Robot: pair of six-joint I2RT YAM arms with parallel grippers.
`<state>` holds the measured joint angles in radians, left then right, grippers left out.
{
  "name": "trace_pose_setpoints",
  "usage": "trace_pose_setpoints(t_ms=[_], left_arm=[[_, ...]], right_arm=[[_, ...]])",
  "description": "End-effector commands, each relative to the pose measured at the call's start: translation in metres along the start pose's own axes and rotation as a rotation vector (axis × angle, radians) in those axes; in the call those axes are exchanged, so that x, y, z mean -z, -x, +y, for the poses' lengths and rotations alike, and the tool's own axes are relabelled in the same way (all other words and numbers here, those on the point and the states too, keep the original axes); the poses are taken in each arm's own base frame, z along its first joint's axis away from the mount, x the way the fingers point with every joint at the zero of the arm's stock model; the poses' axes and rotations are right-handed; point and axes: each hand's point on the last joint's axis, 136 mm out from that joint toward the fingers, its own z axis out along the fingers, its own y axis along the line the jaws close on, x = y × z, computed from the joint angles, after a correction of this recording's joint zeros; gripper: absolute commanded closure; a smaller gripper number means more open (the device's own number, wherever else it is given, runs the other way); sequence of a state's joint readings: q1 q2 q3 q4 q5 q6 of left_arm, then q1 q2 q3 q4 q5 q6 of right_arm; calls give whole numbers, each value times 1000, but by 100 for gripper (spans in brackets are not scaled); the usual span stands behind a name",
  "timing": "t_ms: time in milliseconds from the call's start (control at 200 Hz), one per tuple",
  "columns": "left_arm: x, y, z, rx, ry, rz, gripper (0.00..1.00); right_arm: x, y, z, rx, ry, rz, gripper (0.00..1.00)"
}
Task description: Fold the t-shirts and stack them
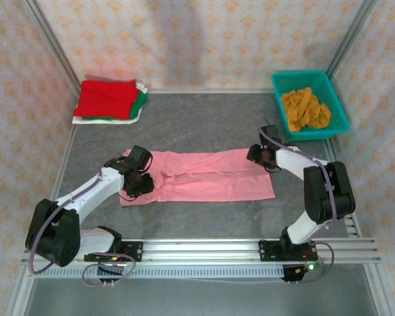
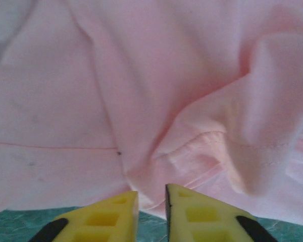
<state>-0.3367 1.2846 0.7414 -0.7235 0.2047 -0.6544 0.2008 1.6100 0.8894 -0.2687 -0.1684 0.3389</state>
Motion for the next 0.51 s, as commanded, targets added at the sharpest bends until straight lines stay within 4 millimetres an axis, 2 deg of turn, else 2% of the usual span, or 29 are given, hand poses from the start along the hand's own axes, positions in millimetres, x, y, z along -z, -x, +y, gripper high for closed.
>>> trace_pose_setpoints(t_ms=[0, 180, 220, 355, 445, 505], left_arm=[[-13, 0, -6, 20, -15, 9, 75], [-23, 2, -5, 8, 11, 23, 71], [-25, 1, -4, 9, 16, 29, 66], [-32, -3, -2, 11, 24, 44, 66], [-35, -3, 2, 14, 37, 39, 69], [-35, -3, 3, 12, 44, 37, 78]], right_arm=[[-1, -2, -6, -2, -18, -1, 44], [-2, -2, -6, -3, -19, 3, 44], [-3, -2, -6, -3, -21, 4, 44], [-4, -1, -6, -2, -22, 3, 44], [-6, -2, -5, -1, -21, 8, 44], [-6, -2, -5, -3, -21, 10, 44]])
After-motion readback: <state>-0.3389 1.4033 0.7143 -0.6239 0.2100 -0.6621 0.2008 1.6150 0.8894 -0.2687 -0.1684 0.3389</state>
